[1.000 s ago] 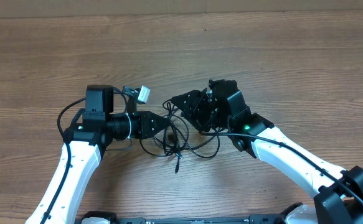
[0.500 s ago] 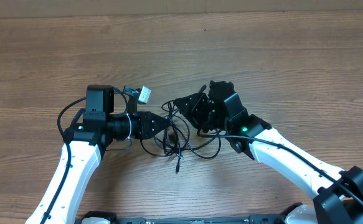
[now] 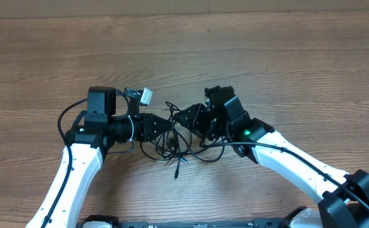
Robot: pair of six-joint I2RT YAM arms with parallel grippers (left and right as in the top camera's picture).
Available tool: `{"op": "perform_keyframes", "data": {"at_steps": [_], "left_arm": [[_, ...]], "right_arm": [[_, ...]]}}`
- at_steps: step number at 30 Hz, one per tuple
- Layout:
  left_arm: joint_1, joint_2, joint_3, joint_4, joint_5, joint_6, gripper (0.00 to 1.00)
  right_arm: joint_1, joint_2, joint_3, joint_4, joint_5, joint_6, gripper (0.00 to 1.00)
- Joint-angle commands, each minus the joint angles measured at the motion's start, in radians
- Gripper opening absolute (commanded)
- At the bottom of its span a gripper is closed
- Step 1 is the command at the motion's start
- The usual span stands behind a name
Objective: Untangle cables
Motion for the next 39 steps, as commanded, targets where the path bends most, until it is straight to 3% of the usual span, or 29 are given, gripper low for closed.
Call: {"op": "perform_keyframes", "data": {"at_steps": [1,10,20,24,25,29,31,32,33,35,36,37,38,39], "left_arm": [[-0.003,-0.013,0.01,0.002,0.001,0.026,0.09],[-0.003,-0.013,0.01,0.001,0.002,0.01,0.04],[-0.003,-0.013,0.01,0.002,0.002,-0.034,0.04],[-0.003,-0.013,0.01,0.002,0.002,-0.034,0.04],[-0.003,-0.013,0.01,0.002,0.002,-0.034,0.04],[-0.003,-0.013,0.01,0.0,-0.045,-0.034,0.08],[-0.003,-0.013,0.01,-0.011,-0.139,-0.063,0.05],[-0.003,-0.013,0.01,-0.043,-0.276,-0.159,0.08],[-0.003,-0.013,0.01,-0.067,-0.367,-0.219,0.13],[-0.003,-0.007,0.01,-0.132,-0.601,-0.367,0.47],[-0.003,-0.002,0.01,-0.151,-0.664,-0.418,0.68],[-0.003,0.0,0.01,-0.155,-0.684,-0.437,0.8],[-0.002,0.011,0.01,-0.156,-0.708,-0.462,1.0],[0.0,0.016,0.01,-0.154,-0.705,-0.475,0.99]], "right_arm": [[0.011,-0.013,0.017,-0.009,-0.047,-0.037,0.29],[0.011,-0.013,0.016,-0.099,-0.047,-0.021,0.24],[0.067,-0.013,0.016,-0.091,0.023,0.276,0.24],[0.102,-0.013,0.016,-0.091,0.086,0.339,0.13],[0.109,-0.013,0.016,-0.092,0.097,0.338,0.04],[0.127,-0.014,0.016,-0.097,0.219,0.134,0.04],[0.127,-0.021,0.016,-0.127,0.288,0.023,0.04],[0.119,-0.043,0.016,-0.145,0.307,-0.039,0.04],[0.113,-0.063,0.016,-0.146,0.306,-0.079,0.04],[0.103,-0.129,0.016,-0.146,0.306,-0.161,0.04],[0.102,-0.166,0.016,-0.146,0.306,-0.193,0.04],[0.102,-0.192,0.016,-0.147,0.306,-0.209,0.04],[0.102,-0.252,0.016,-0.147,0.299,-0.24,0.04],[0.102,-0.277,0.016,-0.147,0.294,-0.246,0.04]]}}
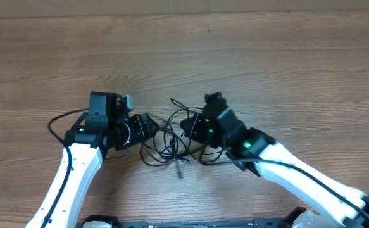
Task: Untangle cables
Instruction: 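Pull the gripped strand rightward with the right gripper, left holding bundle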
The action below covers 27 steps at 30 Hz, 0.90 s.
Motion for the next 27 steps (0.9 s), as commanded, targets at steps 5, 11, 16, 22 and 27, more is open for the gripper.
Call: {"op": "perform_keyframes", "data": {"at_steps": [5,11,16,22,27], "left_arm": [[0.002,0.039,0.009,0.143,0.238,-0.006,1.0],[-0.037,0.04,0.009,0.238,0.536,0.212,0.99],[-0.124,0.07,0.009,0.164,0.392,0.195,1.0],[-0.249,0.184,0.009,0.079,0.19,-0.077,0.99],[-0.302,0.365,0.009,0.075,0.134,-0.362,0.99]], "right_arm": [[-0.006,-0.306,0.016,0.006,0.012,-0.192,0.04],[-0.006,-0.403,0.016,0.018,0.013,-0.263,0.04],[-0.006,-0.408,0.016,0.019,0.013,-0.31,0.04],[-0.006,-0.408,0.016,0.027,0.017,-0.343,0.04],[-0.006,-0.409,0.017,0.037,0.017,-0.372,0.04]]}}
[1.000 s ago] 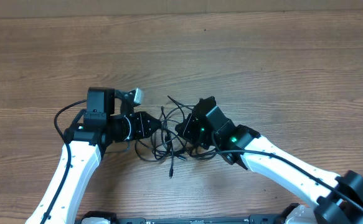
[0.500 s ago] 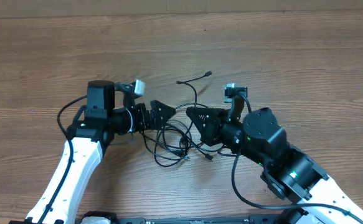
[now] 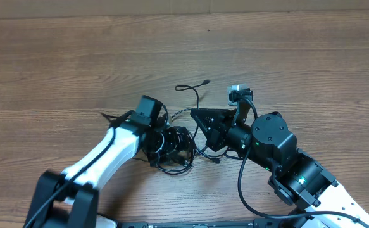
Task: Untangle cables
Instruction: 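Pull the gripped strand rightward with the right gripper, left holding bundle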
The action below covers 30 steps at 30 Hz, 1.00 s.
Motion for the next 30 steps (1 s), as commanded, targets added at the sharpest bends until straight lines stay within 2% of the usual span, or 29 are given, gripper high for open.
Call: {"op": "perform_keyframes", "data": {"at_steps": [1,3,4,5,6,7,11,14,18,22,26,30], "left_arm": [[-0.014,0.111,0.007,0.029,-0.06,-0.2,0.96],[-0.014,0.157,0.007,0.071,-0.063,-0.203,0.8],[-0.012,0.178,0.007,0.098,-0.076,-0.203,0.65],[-0.01,0.204,0.007,0.136,-0.105,-0.204,0.3],[-0.005,0.219,0.007,0.168,-0.126,-0.206,0.13],[0.004,0.224,0.007,0.191,-0.137,-0.205,0.06],[0.08,0.226,0.007,0.285,-0.202,-0.205,0.08],[0.185,0.225,0.007,0.332,-0.249,-0.192,0.1],[0.33,0.226,0.007,0.336,-0.329,-0.141,0.13],[0.46,0.226,0.007,0.298,-0.362,-0.134,0.18],[0.502,0.226,0.007,0.265,-0.362,-0.134,0.2],[0.478,0.226,0.007,0.239,-0.338,-0.134,0.27]], "right_arm": [[-0.006,-0.015,0.017,0.017,0.016,-0.041,0.04],[-0.006,-0.019,0.018,0.023,0.016,-0.054,0.04],[-0.007,-0.024,0.018,0.037,0.024,-0.088,0.04],[-0.013,-0.037,0.026,0.048,0.049,-0.12,0.04],[-0.023,-0.056,0.046,0.046,0.08,-0.159,0.04],[-0.033,-0.074,0.065,0.042,0.1,-0.197,0.04],[-0.096,-0.136,0.164,-0.053,0.273,-0.27,0.04],[-0.203,-0.152,0.23,-0.177,0.475,-0.269,0.04],[-0.365,-0.152,0.26,-0.262,0.654,-0.26,0.04],[-0.53,-0.144,0.259,-0.365,0.669,-0.173,0.04],[-0.608,-0.104,0.259,-0.447,0.623,-0.152,0.04],[-0.614,-0.024,0.259,-0.492,0.36,-0.152,0.05]]}}
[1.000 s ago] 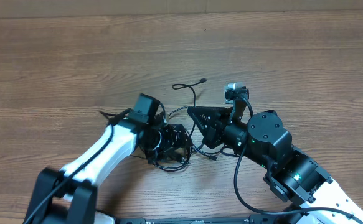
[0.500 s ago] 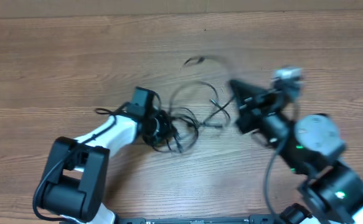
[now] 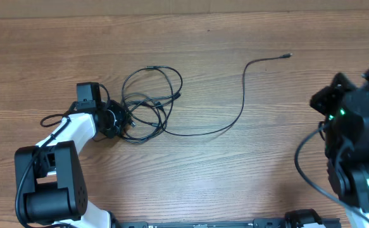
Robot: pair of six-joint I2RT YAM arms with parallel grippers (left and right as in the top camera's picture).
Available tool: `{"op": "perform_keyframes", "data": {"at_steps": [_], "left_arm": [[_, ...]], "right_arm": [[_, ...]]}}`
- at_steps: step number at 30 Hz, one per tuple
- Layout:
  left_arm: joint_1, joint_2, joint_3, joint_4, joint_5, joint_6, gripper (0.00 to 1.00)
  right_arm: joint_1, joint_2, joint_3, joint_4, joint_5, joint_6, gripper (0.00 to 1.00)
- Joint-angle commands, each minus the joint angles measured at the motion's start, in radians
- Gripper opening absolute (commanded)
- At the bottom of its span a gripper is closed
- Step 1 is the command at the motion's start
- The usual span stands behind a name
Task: Untangle cables
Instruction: 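Pull the gripped strand rightward with the right gripper, left holding bundle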
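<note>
The black cables (image 3: 151, 95) lie as loose loops left of the table's middle. One long strand (image 3: 242, 107) runs out of them to the right and curves up to a free plug end (image 3: 288, 56). My left gripper (image 3: 123, 121) sits at the loops' left edge, shut on strands there. My right gripper (image 3: 318, 100) is at the far right, apart from the free end and with no cable at it; its fingers are too dark to tell open from shut.
The wooden table (image 3: 190, 183) carries nothing but the cables. The left arm (image 3: 57, 142) rises from the front left corner. The right arm's bulk (image 3: 355, 158) fills the right edge.
The tangle was bunched between both grippers at the middle. Now the loops lie further left and back with my left gripper, one strand is stretched out to the right, and my right gripper has withdrawn to the far right.
Both grippers first met at a tight knot of cable near the middle. They stayed on it, shifting slightly. Then the right arm came in from the right while the left held the bunch lower. Now the bunch has opened into loops with one long strand laid out.
</note>
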Motion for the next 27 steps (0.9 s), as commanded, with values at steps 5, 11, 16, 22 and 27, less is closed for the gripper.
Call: {"op": "perform_keyframes", "data": {"at_steps": [5,11,16,22,27], "left_arm": [[-0.072,0.037,-0.032,-0.052,-0.093,0.02,0.67],[-0.095,0.037,-0.032,-0.052,-0.094,0.02,0.99],[-0.095,0.037,-0.032,-0.055,-0.094,0.02,1.0],[-0.095,0.037,-0.032,-0.055,-0.094,0.02,0.99],[-0.095,0.037,-0.032,-0.055,-0.093,0.019,1.0]], "right_arm": [[-0.003,0.263,0.022,-0.115,-0.735,0.076,0.2],[0.046,0.523,0.017,-0.298,-0.936,0.22,0.35],[0.198,0.646,-0.015,-0.21,-0.909,0.321,0.54],[0.363,0.669,-0.106,-0.016,-0.738,0.653,0.83],[0.478,0.671,-0.219,0.244,-0.594,0.827,0.82]]}}
